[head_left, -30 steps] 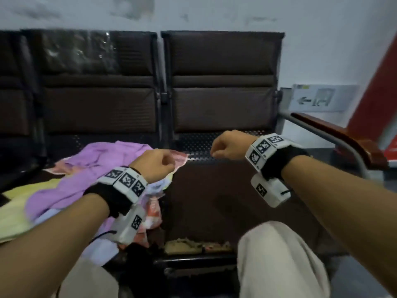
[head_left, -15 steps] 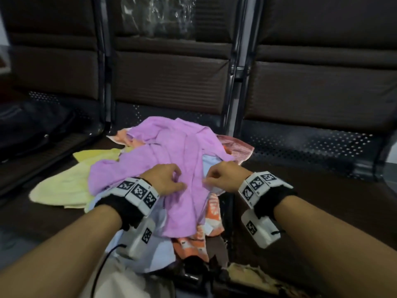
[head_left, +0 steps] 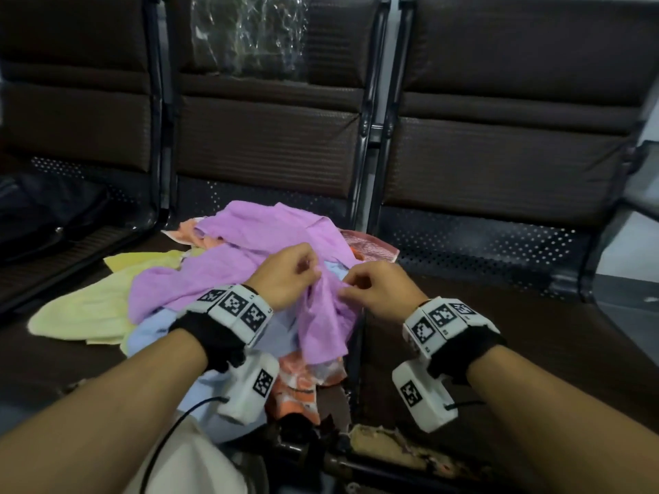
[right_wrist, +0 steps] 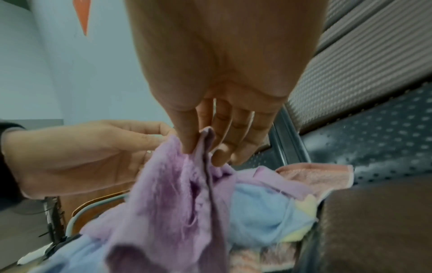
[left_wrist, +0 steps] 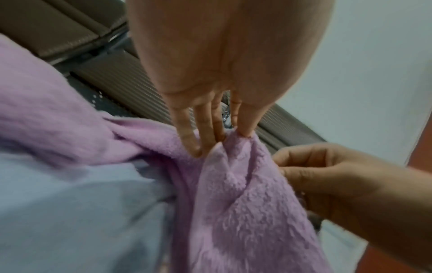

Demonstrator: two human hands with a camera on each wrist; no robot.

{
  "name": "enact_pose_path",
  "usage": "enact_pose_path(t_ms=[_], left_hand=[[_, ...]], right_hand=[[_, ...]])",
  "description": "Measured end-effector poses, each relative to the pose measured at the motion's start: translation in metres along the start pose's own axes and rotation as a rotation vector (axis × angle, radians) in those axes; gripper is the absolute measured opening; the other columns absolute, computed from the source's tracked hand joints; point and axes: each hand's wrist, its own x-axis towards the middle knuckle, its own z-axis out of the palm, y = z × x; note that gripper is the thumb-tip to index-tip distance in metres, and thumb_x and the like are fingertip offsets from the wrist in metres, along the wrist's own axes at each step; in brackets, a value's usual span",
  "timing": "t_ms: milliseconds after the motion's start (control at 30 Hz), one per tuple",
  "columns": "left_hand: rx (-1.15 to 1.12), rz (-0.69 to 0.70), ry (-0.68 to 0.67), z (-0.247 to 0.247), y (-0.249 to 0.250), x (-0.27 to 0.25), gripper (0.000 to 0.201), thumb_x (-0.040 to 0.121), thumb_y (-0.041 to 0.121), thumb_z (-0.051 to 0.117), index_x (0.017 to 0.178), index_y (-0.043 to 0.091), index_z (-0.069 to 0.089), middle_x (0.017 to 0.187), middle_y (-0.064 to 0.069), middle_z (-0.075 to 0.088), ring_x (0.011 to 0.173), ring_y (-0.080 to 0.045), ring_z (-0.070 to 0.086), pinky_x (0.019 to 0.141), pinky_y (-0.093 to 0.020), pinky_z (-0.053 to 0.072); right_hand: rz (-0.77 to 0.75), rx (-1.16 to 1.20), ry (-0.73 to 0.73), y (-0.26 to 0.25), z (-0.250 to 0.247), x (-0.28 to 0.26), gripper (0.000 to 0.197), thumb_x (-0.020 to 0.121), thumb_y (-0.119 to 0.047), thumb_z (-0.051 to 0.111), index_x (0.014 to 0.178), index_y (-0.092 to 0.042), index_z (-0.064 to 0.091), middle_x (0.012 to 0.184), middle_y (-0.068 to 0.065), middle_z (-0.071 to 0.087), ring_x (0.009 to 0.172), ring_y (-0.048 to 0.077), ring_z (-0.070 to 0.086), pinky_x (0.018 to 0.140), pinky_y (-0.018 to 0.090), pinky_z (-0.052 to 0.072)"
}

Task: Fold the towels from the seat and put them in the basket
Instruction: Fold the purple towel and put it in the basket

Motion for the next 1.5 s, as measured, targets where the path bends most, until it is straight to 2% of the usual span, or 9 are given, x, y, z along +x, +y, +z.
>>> enact_pose_path(t_ms=[300,433,567,767,900,1100,1167,1300,1500], left_hand=[[-0.435,0.206,-0.074,0.034,0.077,-0.009,0.005,0.088,0.006,0.06,0.085,0.009,0.058,0.083,-0.002,0.064,0.081,-0.012,0.061,0.08,-0.031,0.051],[-0.413,0.256,-0.076,0.054,0.086,-0.006,0.005,0.086,0.005,0.063,0.086,0.01,0.061,0.078,0.007,0.064,0.073,-0.002,0.06,0.073,-0.017,0.049],[-0.244,0.32,-0.058,0.054,0.08,0.001,0.013,0.089,0.006,0.059,0.1,0.01,0.064,0.095,0.003,0.065,0.087,-0.002,0.059,0.085,-0.019,0.047],[-0.169,0.324,-0.2,0.057,0.076,0.005,0.056,0.072,0.042,0.067,0.123,0.024,0.053,0.117,0.004,0.062,0.108,-0.003,0.056,0.095,-0.014,0.04],[-0.225,0.295,-0.256,0.067,0.081,0.007,0.078,0.059,0.038,0.084,0.124,0.023,0.043,0.115,0.002,0.059,0.11,-0.008,0.055,0.103,-0.026,0.04],[-0.054,0.457,-0.063,0.082,0.093,-0.003,0.025,0.082,0.009,0.068,0.106,0.003,0.064,0.103,-0.009,0.068,0.098,-0.022,0.063,0.087,-0.037,0.048],[-0.05,0.456,-0.009,0.077,0.097,-0.003,0.017,0.085,0.006,0.062,0.101,0.003,0.068,0.101,-0.009,0.071,0.099,-0.023,0.065,0.088,-0.037,0.048],[-0.073,0.425,0.089,0.067,0.102,-0.002,0.013,0.084,0.005,0.061,0.087,0.011,0.072,0.088,0.002,0.073,0.088,-0.011,0.067,0.084,-0.035,0.052],[-0.055,0.369,0.101,0.071,0.108,-0.002,0.007,0.08,0.015,0.065,0.08,0.017,0.072,0.078,0.006,0.072,0.079,-0.008,0.065,0.079,-0.033,0.053]], right_hand=[[-0.03,0.434,0.078,0.019,-0.066,-0.073,0.029,0.078,-0.038,0.068,0.095,-0.015,0.069,0.091,0.0,0.071,0.085,0.012,0.066,0.081,0.031,0.054],[-0.087,0.262,0.083,0.027,-0.068,-0.081,0.003,0.085,-0.011,0.067,0.087,-0.012,0.068,0.083,0.004,0.069,0.077,0.018,0.065,0.076,0.033,0.054],[-0.109,0.412,0.125,0.034,-0.085,-0.081,0.023,0.091,-0.002,0.054,0.082,-0.02,0.065,0.081,-0.006,0.066,0.078,0.007,0.061,0.074,0.022,0.049],[-0.061,0.897,0.212,0.046,-0.105,-0.085,0.035,0.094,-0.002,0.049,0.07,-0.021,0.066,0.073,-0.002,0.066,0.069,0.01,0.061,0.065,0.025,0.049],[-0.006,0.989,0.23,0.048,-0.103,-0.087,0.029,0.095,-0.004,0.048,0.075,-0.015,0.065,0.078,0.006,0.067,0.072,0.016,0.062,0.066,0.027,0.052],[0.098,1.034,0.289,0.053,-0.102,-0.089,0.023,0.095,-0.002,0.047,0.081,-0.009,0.063,0.075,0.006,0.064,0.066,0.013,0.061,0.061,0.024,0.052],[0.156,0.967,0.323,0.056,-0.1,-0.091,0.023,0.095,-0.002,0.049,0.079,-0.01,0.063,0.072,0.003,0.064,0.065,0.01,0.061,0.063,0.025,0.051],[0.113,0.325,0.441,0.062,-0.096,-0.093,0.003,0.089,-0.017,0.062,0.087,-0.017,0.064,0.085,-0.001,0.066,0.081,0.014,0.06,0.081,0.029,0.048],[-0.007,0.135,0.201,0.046,-0.09,-0.103,0.033,0.076,-0.054,0.067,0.089,-0.023,0.065,0.084,-0.006,0.068,0.079,0.006,0.062,0.07,0.018,0.048]])
